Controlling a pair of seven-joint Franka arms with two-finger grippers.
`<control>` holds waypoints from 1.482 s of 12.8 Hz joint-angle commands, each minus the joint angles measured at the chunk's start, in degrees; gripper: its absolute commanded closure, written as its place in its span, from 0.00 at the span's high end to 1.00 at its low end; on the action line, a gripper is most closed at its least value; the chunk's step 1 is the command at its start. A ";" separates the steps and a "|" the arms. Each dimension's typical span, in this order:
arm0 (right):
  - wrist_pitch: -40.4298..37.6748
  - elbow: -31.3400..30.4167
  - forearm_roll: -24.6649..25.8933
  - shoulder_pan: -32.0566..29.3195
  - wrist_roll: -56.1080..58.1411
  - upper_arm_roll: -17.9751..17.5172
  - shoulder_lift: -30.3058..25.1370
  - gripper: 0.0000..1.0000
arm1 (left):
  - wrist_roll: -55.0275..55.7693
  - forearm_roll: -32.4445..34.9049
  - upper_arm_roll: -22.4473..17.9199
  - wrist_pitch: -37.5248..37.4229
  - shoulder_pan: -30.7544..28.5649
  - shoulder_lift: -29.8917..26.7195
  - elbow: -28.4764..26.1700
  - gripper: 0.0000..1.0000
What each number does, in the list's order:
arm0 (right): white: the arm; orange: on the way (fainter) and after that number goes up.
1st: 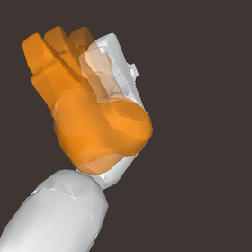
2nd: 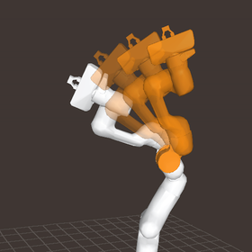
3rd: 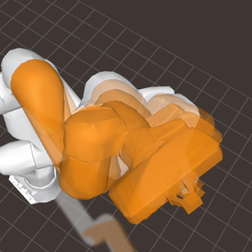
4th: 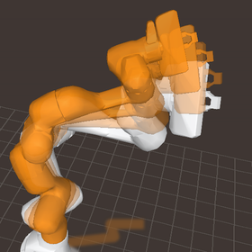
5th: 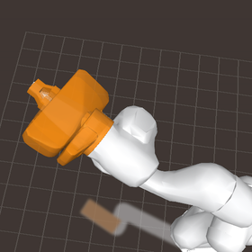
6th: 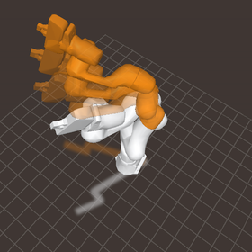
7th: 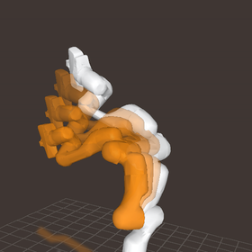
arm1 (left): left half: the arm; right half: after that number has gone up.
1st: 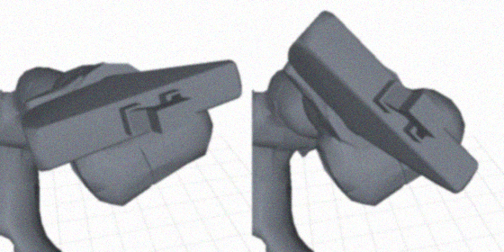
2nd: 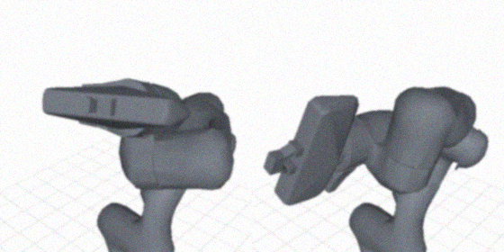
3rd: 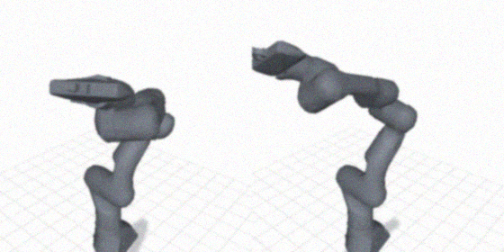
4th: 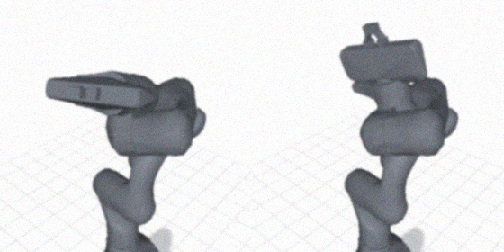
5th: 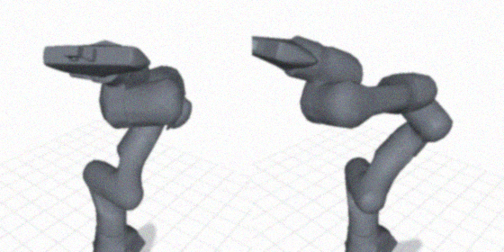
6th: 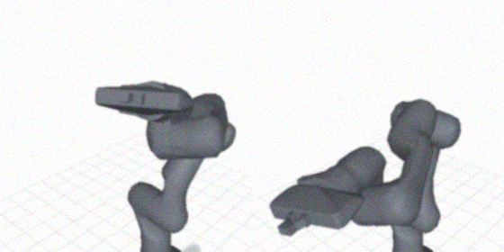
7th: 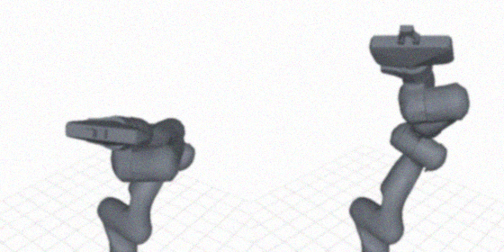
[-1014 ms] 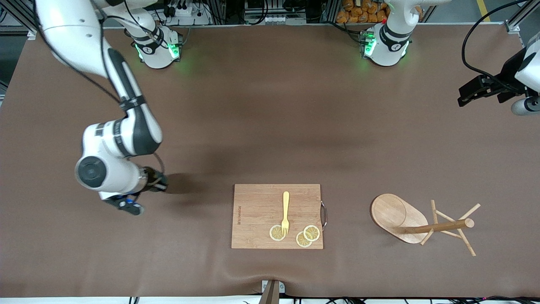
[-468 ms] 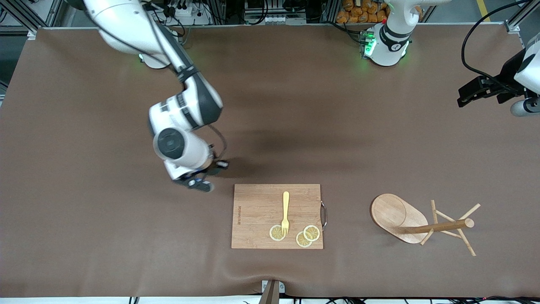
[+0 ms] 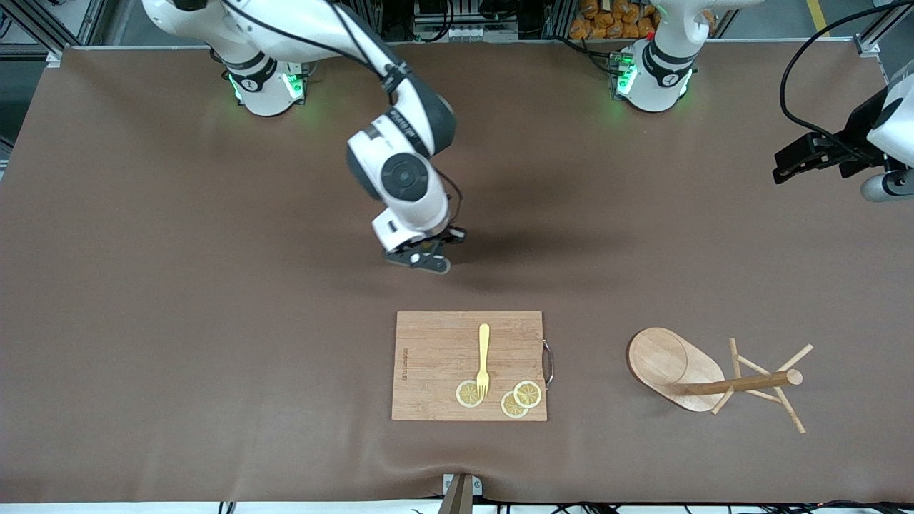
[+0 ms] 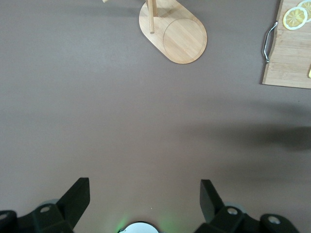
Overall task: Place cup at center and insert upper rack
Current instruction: 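Carry the teal mug with the right gripper toward the table center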
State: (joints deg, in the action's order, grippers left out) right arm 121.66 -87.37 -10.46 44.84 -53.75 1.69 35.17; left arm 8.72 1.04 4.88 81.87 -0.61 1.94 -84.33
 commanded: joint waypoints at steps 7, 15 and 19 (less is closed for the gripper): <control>11.23 1.41 -1.40 10.96 -18.66 0.69 5.43 0.00 | -3.35 0.27 -0.14 1.10 -0.53 1.14 0.39 1.00; 16.33 2.38 -0.61 13.16 -24.57 0.77 8.85 0.03 | -5.47 0.19 -0.23 1.98 -1.76 1.84 0.39 1.00; 15.63 3.52 -0.52 13.08 -24.04 0.95 7.72 1.00 | -5.47 0.10 -0.14 1.98 -1.67 1.75 0.39 1.00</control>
State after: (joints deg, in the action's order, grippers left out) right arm 137.06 -86.06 -10.66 56.98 -76.95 1.90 42.26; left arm 4.16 1.04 4.47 83.47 -2.03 3.62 -84.33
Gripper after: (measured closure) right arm 0.696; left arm 0.000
